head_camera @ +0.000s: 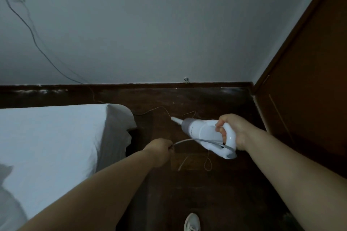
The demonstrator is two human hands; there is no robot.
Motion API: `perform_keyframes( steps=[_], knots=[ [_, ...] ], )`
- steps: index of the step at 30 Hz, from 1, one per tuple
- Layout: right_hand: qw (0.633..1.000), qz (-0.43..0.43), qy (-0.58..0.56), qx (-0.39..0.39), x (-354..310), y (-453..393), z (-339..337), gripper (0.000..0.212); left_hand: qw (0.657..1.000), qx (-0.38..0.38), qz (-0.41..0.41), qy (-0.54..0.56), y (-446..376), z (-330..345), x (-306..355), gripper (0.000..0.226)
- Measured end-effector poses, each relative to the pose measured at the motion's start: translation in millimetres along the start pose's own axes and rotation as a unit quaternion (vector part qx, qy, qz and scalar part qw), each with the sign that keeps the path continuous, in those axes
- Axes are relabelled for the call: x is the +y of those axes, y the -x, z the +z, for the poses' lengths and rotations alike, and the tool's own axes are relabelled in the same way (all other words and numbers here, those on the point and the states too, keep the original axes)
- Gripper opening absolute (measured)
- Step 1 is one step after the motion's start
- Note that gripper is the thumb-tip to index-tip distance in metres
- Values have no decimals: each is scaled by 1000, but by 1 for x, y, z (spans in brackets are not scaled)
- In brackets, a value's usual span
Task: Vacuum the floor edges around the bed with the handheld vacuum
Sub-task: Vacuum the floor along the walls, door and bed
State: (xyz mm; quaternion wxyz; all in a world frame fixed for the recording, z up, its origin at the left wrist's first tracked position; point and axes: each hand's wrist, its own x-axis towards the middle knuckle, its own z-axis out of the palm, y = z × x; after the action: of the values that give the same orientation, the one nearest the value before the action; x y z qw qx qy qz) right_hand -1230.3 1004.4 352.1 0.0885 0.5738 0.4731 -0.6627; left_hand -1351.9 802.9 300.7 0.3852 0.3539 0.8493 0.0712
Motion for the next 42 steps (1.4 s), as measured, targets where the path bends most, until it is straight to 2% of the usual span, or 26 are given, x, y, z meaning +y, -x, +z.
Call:
perform_keyframes(
  steps=[4,7,13,15,18,21,23,24,26,30,33,37,42],
  knots=[
    [996,-37,-78,29,32,34,6,25,1000,13,15,-2,24,6,-2,16],
    [988,-27,-146,49,72,69,5,23,999,22,43,-10,50,17,-6,14],
    [980,-14,-188,57,176,138,-27,32,985,-40,130,-104,89,52,26,23],
    [972,-8,-216,93,212,157,-44,26,970,-72,175,-155,107,75,54,26],
    [974,30,-191,120,251,180,-56,4,952,-105,215,-192,130,103,89,29],
    [959,-10,-247,140,307,200,-73,10,950,-134,235,-156,154,136,128,25],
    [942,0,-286,174,340,225,-81,4,951,-148,251,-106,177,161,155,22],
    [933,5,-308,186,357,238,-85,8,950,-161,257,-80,191,176,169,22],
    [917,-2,-346,200,388,261,-96,17,948,-195,250,-23,219,210,195,25],
    [891,-10,-391,229,457,306,-118,18,949,-250,176,74,287,289,240,36],
    [871,-26,-432,233,520,341,-135,6,948,-279,130,82,352,353,271,33],
    [846,-41,-479,230,603,389,-145,13,948,-299,92,64,419,421,294,41],
    [824,-41,-524,211,666,427,-142,26,942,-325,79,36,463,475,301,46]
  ],
)
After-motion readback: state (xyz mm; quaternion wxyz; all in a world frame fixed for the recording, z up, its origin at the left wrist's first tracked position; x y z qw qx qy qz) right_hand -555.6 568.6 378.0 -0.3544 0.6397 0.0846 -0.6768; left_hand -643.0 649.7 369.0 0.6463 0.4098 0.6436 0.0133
